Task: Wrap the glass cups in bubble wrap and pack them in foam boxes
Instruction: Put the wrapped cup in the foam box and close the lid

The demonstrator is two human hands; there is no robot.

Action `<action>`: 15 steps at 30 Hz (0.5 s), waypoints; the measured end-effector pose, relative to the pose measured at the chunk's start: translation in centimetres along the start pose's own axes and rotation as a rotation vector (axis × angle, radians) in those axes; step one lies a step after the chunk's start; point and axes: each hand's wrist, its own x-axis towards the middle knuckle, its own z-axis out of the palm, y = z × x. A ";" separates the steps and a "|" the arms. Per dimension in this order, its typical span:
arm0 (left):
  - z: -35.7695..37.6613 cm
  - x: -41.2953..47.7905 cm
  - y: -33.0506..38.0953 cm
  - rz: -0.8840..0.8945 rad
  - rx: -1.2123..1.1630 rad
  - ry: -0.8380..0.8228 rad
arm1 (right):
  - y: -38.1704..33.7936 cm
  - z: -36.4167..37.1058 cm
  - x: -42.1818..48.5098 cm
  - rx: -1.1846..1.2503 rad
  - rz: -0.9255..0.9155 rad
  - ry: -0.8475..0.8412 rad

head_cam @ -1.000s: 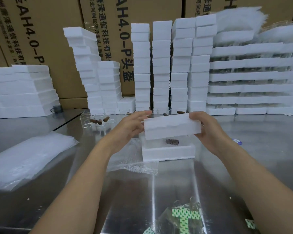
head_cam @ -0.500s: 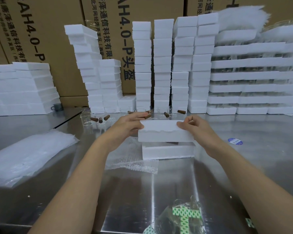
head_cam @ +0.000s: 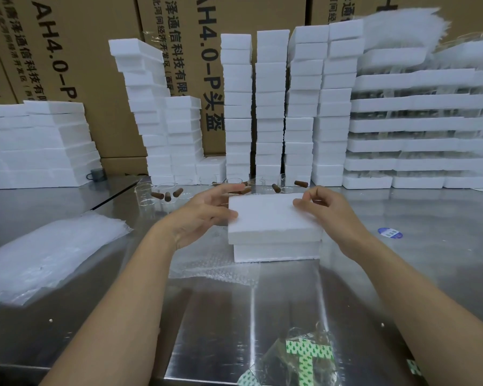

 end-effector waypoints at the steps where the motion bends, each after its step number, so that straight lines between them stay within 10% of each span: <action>1: 0.0 0.0 -0.1 -0.019 0.021 -0.001 | 0.1 0.0 0.1 -0.006 0.002 -0.003; 15: 0.7 0.5 -0.8 -0.137 0.129 0.119 | 0.8 -0.1 0.4 -0.081 0.074 -0.005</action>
